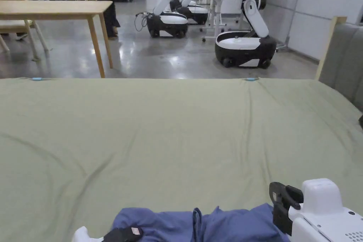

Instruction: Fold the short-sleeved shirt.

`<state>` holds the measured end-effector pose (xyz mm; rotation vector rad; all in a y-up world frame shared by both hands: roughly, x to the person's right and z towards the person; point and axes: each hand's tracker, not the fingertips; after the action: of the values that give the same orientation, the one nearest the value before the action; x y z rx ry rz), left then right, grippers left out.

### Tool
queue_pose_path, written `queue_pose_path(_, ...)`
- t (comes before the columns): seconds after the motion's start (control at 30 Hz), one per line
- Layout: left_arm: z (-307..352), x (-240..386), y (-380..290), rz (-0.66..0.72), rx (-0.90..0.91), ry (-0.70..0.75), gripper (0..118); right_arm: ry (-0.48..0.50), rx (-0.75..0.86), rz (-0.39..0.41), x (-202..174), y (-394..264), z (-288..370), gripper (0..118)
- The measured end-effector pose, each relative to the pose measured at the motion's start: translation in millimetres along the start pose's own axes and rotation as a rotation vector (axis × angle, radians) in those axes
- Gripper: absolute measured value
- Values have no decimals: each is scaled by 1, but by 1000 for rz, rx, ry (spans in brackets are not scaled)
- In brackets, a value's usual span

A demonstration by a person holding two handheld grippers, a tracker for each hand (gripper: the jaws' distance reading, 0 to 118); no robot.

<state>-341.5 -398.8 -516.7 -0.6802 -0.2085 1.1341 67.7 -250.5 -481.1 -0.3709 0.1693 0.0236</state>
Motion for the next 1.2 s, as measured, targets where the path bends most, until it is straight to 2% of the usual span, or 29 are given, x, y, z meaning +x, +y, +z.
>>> queue_pose_path(0.07, 21, 22, 13, -193, 66, 131, 15, -2, 0, 0, 1, 0, 1, 0)
queue_pose_path(0.17, 41, 69, 16, -565, 157, 298, 15, -2, -3, 6, 0, -1, 0, 0)
queue_pose_path(0.27, 36, 117, -3, -788, 182, 296, 15, 3, -7, 5, -3, -3, -3, 0)
queue_pose_path(0.37, -1, 161, -48, -1018, 157, 334, 15, 13, -4, -6, -3, -5, 0, 0)
queue_pose_path(0.47, -56, 184, -114, -1310, 65, 384, 15, 3, -9, 8, 3, -9, 7, 0)
queue_pose_path(0.6, -114, 172, -192, -1605, -45, 464, 15, -18, -16, -13, 21, -15, 16, 0)
queue_pose_path(0.67, -129, 152, -208, -1679, -76, 526, 15, -19, -28, -20, 28, -17, 19, 0)
queue_pose_path(0.7, -133, 145, -207, -1664, -79, 522, 17, -14, -31, -22, 33, -17, 20, 0)
queue_pose_path(0.73, -130, 140, -200, -1610, -80, 483, 23, -10, -32, -26, 35, -18, 20, 0)
queue_pose_path(0.77, -126, 140, -194, -1535, -124, 449, 38, -9, -36, -31, 37, -17, 20, 0)
queue_pose_path(0.8, -117, 149, -186, -1452, -176, 412, 67, 0, -44, -38, 39, -17, 19, 0)
queue_pose_path(0.83, -102, 160, -176, -1370, -179, 332, 79, 9, -48, -43, 40, -17, 18, 0)
queue_pose_path(0.93, -51, 189, -137, -1123, -110, 36, 82, 25, -55, -53, 37, -18, 11, 0)
queue_pose_path(0.97, -43, 188, -123, -1049, -99, -3, 85, 37, -57, -60, 37, -18, 9, 0)
queue_pose_path(1.03, -34, 180, -92, -887, -81, 31, 86, 67, -61, -68, 34, -18, 6, 0)
queue_pose_path(1.07, -34, 174, -77, -810, -70, 55, 86, 74, -67, -72, 33, -19, 4, 0)
queue_pose_path(1.1, -35, 166, -65, -726, -68, 77, 80, 83, -74, -81, 32, -20, 1, 0)
queue_pose_path(1.13, -39, 158, -57, -665, -78, 98, 61, 90, -82, -89, 31, -20, -1, 0)
queue_pose_path(1.17, -48, 155, -56, -636, -109, 120, 30, 94, -89, -95, 30, -21, -3, 0)
queue_pose_path(1.2, -57, 151, -58, -649, -146, 113, 14, 97, -101, -99, 29, -21, -6, 0)
